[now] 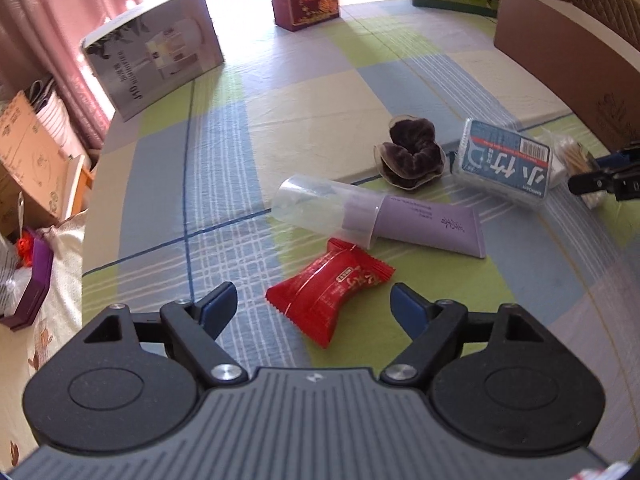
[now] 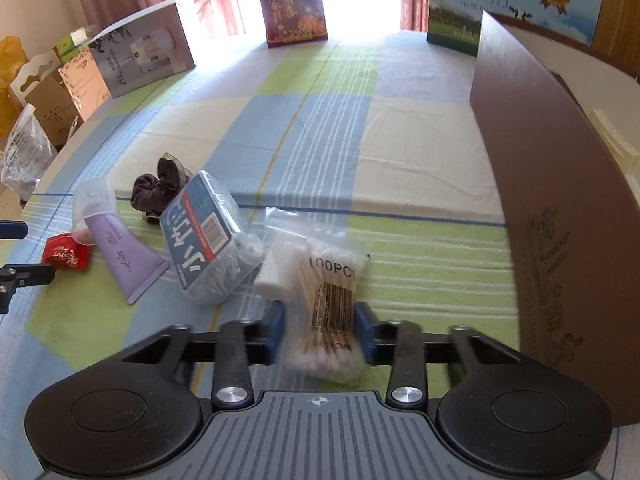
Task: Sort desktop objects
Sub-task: 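Grasp the red candy packet with left gripper while right grasps cotton swab bag, then carry the candy packet and swab bag into the brown box and release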
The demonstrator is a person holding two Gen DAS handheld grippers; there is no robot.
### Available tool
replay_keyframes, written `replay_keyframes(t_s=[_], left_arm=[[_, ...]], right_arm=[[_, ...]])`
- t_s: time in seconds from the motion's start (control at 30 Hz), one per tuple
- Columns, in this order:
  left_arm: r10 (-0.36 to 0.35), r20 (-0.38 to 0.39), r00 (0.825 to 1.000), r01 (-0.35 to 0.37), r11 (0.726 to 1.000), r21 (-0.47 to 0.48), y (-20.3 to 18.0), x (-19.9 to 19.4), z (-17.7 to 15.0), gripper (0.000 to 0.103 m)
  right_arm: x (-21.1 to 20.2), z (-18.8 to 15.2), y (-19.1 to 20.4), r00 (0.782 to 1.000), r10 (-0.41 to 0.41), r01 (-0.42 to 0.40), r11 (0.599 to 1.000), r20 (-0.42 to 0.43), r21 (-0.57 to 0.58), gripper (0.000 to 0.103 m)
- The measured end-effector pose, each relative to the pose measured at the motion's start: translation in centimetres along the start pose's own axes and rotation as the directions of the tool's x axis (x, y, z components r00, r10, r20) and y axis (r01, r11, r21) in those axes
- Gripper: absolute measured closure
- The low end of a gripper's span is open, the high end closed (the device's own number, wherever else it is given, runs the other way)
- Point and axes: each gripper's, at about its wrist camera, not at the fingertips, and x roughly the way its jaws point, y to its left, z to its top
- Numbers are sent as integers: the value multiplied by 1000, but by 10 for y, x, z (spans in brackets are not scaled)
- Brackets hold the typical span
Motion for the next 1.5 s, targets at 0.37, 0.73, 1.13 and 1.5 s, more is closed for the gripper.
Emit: replay_keyframes(t_s=[0.37, 0.73, 1.13, 1.5], left_arm=[[-94, -17, 995, 95, 992, 81, 1, 17, 8, 36], [-143, -132, 981, 142, 990, -20, -9, 19, 1, 77], [-134, -148, 980, 112, 982, -152, -27, 1, -12, 75], [-148, -152, 977, 120, 977, -176, -54, -10, -19, 78]], right_arm=[[-30, -23, -23, 995, -42, 51, 994, -91, 94, 79], [-58, -47, -30, 993, -27, 41, 991, -111, 129, 79], [-54, -49, -21, 998, -21, 25, 998, -59, 61, 45], [-54, -63, -16, 995, 29, -29, 1000, -100, 2, 81]])
